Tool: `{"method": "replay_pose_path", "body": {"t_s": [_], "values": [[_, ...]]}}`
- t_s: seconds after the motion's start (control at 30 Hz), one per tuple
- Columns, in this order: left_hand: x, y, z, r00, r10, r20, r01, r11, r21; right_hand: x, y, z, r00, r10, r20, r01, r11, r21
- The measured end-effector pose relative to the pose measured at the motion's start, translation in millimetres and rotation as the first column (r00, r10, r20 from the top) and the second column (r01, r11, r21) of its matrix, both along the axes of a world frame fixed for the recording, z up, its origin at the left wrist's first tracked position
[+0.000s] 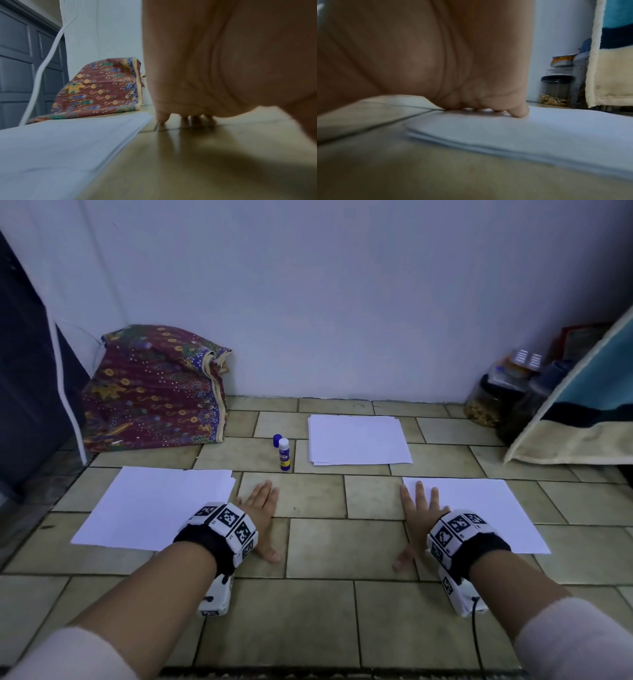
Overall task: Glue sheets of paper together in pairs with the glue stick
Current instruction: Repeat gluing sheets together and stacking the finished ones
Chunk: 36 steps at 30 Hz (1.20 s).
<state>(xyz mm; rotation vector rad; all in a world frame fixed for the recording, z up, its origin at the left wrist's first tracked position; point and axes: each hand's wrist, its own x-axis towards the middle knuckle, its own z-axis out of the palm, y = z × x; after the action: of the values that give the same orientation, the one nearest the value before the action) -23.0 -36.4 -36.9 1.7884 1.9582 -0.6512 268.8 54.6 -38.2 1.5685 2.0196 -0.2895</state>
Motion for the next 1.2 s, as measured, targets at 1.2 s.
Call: {"method": "replay_pose_path", "body": {"t_s": [1.2], "values": [[-93.7, -43.8, 46.9, 0.942, 0.333, -0.051, -0.330, 0.942, 0.069, -1.5, 2.2, 6.5, 1.000, -0.009, -0.010, 0.009, 0.999, -0.032]]}}
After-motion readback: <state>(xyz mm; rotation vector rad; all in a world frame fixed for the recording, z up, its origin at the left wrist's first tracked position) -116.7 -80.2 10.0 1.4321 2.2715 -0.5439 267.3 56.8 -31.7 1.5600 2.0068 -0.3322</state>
